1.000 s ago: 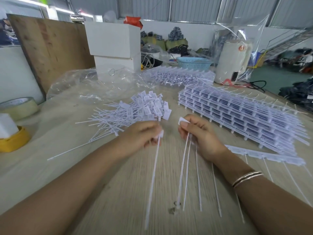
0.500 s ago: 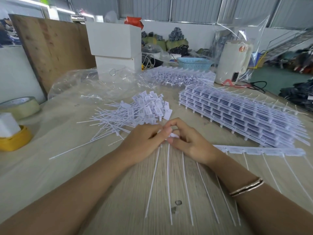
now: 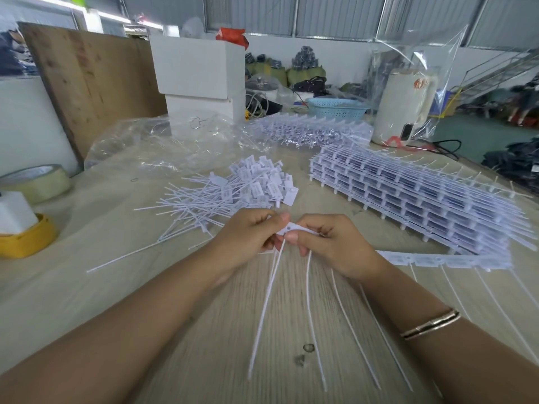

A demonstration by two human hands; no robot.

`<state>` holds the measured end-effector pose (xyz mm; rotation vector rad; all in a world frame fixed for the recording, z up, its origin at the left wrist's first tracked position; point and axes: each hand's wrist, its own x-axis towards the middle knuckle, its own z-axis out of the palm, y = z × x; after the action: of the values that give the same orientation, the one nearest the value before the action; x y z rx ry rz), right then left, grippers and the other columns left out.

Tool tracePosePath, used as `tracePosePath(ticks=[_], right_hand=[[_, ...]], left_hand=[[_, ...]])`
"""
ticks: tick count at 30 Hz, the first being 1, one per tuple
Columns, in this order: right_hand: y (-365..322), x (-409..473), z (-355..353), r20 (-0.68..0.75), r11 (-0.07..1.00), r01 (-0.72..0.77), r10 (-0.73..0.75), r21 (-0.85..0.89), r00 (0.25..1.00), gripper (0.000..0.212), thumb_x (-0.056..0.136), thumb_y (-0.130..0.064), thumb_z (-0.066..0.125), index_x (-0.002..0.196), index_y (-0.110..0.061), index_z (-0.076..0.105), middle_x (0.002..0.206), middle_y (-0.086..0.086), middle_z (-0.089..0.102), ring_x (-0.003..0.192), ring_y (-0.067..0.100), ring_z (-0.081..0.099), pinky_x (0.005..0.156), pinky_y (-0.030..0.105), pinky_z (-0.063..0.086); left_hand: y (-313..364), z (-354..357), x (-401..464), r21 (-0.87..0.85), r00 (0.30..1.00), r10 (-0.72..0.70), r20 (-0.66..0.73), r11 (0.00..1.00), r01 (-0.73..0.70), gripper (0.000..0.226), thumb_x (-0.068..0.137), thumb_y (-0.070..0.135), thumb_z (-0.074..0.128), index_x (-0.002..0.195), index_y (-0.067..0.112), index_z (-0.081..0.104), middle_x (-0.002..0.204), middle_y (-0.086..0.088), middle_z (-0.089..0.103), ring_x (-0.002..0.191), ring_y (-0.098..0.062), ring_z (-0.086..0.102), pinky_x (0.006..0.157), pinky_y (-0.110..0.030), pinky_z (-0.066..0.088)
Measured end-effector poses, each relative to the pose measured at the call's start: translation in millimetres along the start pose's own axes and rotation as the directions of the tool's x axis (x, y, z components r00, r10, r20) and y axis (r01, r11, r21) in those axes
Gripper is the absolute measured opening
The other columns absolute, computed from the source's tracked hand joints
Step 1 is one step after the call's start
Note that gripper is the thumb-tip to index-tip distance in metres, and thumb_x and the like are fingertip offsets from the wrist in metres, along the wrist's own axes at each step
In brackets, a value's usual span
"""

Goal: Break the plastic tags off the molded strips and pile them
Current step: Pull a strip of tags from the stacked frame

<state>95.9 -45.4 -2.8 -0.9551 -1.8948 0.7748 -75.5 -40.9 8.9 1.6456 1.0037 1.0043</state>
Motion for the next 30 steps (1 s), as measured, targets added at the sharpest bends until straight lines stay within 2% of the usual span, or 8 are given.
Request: tracePosePath(ticks=[5, 10, 14, 17, 19, 23, 26, 30], right_hand=[[0.4, 3.7, 4.2, -0.108, 0.997, 0.076, -0.076, -0.006, 0.991, 0.026, 0.085, -0.026, 0.064, 0.060, -0.016, 0.063, 0.057, 0.011, 0.058, 0.056, 0.032, 0.050, 0.056, 0.036, 0.038], [2.1, 3.2, 1.9, -0.178, 0.993, 0.105, -0.094, 0.053, 0.980, 0.024, 0.085, -0.021, 0.060, 0.064, -0.009, 0.063, 0.061, 0.007, 0.056, 0.058, 0.011, 0.048, 0.062, 0.024, 0.040], [5.7, 2.9, -4.5, -0.128, 0.999, 0.027, -0.021, 0.044, 0.991, 0.034, 0.088, -0.027, 0.055, 0.073, 0.003, 0.057, 0.065, 0.010, 0.052, 0.063, 0.014, 0.046, 0.064, 0.027, 0.038], [4.2, 0.9, -8.5, -0.057, 0.995, -0.072, 0.068, -0.070, 0.996, 0.029, 0.092, -0.034, 0.049, 0.086, -0.011, 0.065, 0.068, -0.007, 0.055, 0.065, 0.005, 0.049, 0.063, 0.019, 0.037], [3.4, -1.2, -12.6, -0.032, 0.984, -0.130, 0.127, -0.123, 0.991, 0.027, 0.094, -0.035, 0.042, 0.092, -0.029, 0.068, 0.071, -0.023, 0.058, 0.066, -0.007, 0.051, 0.063, 0.008, 0.035], [2.0, -1.4, -14.7, 0.001, 0.961, -0.139, 0.144, -0.238, 0.990, 0.037, 0.095, -0.005, 0.044, 0.119, -0.026, 0.063, 0.084, -0.020, 0.055, 0.075, -0.011, 0.050, 0.070, 0.008, 0.033], [-1.4, 0.2, -7.8, 0.010, 0.980, -0.058, 0.061, -0.192, 0.998, 0.058, 0.088, 0.011, 0.044, 0.137, -0.020, 0.043, 0.089, -0.004, 0.043, 0.058, -0.001, 0.042, 0.061, 0.011, 0.033], [-8.1, -1.4, 3.8, 0.082, 0.995, 0.017, -0.009, -0.096, 0.997, 0.066, 0.087, 0.012, 0.047, 0.140, -0.023, 0.030, 0.098, 0.000, 0.041, 0.059, 0.020, 0.042, 0.058, 0.021, 0.036]], left_hand=[[1.0, 6.8, 0.0, -0.227, 0.998, -0.050, -0.036, 0.973, 0.040, 0.035, 0.093, 0.032, 0.053, 0.063, 0.018, 0.065, 0.059, -0.001, 0.057, 0.057, -0.011, 0.049, 0.056, -0.016, 0.042], [1.8, 3.2, 4.1, -0.492, 0.986, -0.154, -0.060, 0.864, 0.105, 0.030, 0.093, 0.026, 0.052, 0.068, 0.013, 0.060, 0.056, 0.001, 0.056, 0.055, -0.010, 0.046, 0.052, -0.019, 0.037], [-5.4, -6.6, 2.2, 0.071, 0.986, 0.104, -0.132, 0.993, -0.096, 0.036, 0.093, 0.031, 0.056, 0.059, 0.020, 0.064, 0.053, 0.011, 0.056, 0.051, -0.002, 0.049, 0.060, -0.019, 0.040], [-11.0, -11.2, 5.2, 0.552, 0.962, 0.254, -0.105, 0.819, -0.156, 0.035, 0.091, 0.039, 0.052, 0.059, 0.029, 0.063, 0.060, 0.009, 0.062, 0.060, -0.007, 0.057, 0.062, -0.027, 0.045], [-14.6, -15.3, 9.5, 0.688, 0.964, 0.253, -0.084, 0.714, -0.127, 0.036, 0.087, 0.049, 0.048, 0.071, 0.022, 0.064, 0.071, 0.002, 0.062, 0.070, -0.015, 0.058, 0.067, -0.035, 0.046], [-21.9, -18.4, 12.0, 0.767, 0.953, 0.300, -0.046, 0.622, -0.159, 0.036, 0.079, 0.059, 0.047, 0.077, 0.024, 0.059, 0.082, 0.004, 0.060, 0.084, -0.014, 0.051, 0.074, -0.033, 0.042], [-22.6, -18.1, 13.1, 0.732, 0.928, 0.369, -0.052, 0.646, -0.216, 0.039, 0.085, 0.056, 0.049, 0.090, 0.021, 0.063, 0.094, 0.005, 0.056, 0.095, -0.013, 0.047, 0.084, -0.032, 0.039], [-12.3, -7.8, 8.1, 0.510, 0.948, 0.315, 0.050, 0.808, -0.295, 0.038, 0.089, 0.056, 0.038, 0.062, 0.033, 0.053, 0.060, 0.011, 0.051, 0.061, -0.003, 0.048, 0.062, -0.020, 0.037]])
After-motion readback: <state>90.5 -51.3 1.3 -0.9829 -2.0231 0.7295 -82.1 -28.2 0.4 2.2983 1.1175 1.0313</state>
